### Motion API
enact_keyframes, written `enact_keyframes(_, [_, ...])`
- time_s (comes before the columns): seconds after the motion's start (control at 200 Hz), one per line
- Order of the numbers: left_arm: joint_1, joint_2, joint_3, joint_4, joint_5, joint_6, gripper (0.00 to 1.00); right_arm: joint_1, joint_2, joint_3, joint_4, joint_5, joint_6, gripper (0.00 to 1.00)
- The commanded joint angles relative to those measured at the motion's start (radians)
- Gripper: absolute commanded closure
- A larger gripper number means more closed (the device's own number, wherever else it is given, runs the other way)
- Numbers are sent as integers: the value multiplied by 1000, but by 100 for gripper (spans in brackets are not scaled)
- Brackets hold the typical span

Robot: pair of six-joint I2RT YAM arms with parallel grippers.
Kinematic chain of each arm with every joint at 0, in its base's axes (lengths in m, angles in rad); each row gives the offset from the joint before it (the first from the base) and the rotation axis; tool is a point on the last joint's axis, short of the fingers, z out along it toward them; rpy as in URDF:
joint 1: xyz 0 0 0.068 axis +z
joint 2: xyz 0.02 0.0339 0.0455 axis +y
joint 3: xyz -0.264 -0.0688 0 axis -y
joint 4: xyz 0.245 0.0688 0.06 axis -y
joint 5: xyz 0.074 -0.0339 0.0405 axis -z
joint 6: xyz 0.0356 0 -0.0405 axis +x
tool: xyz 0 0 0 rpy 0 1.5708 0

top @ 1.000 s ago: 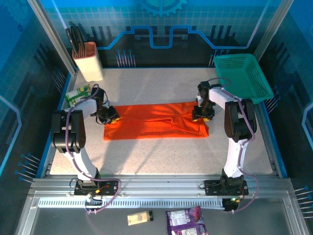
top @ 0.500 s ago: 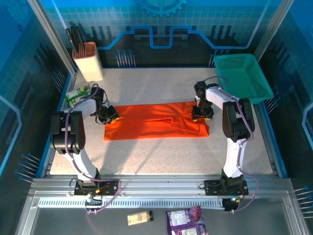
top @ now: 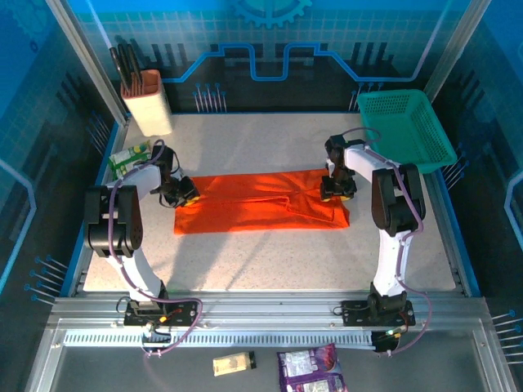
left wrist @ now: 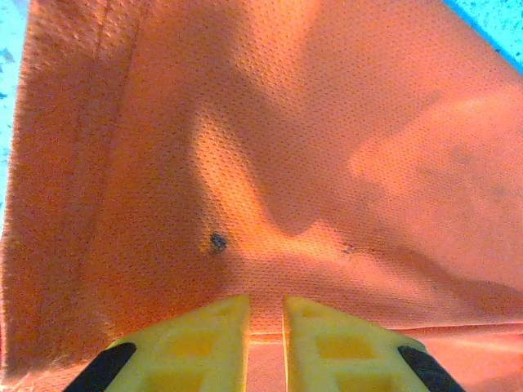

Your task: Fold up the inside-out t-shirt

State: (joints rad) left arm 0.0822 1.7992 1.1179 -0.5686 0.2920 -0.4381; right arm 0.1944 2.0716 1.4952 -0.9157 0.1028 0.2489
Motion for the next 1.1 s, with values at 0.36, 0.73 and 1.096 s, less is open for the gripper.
enact_keyframes(0.36, [-2, -28, -13, -27, -46, 12, 81, -20, -17, -49, -10, 1, 14, 83])
enact_keyframes(0.73, [-7, -55, -32, -44, -90, 27, 84, -87, -105, -5, -124, 128, -52, 100])
enact_keyframes(1.096, [-112, 10, -49, 38, 31, -50, 90, -71, -117, 130, -255, 325, -37, 100])
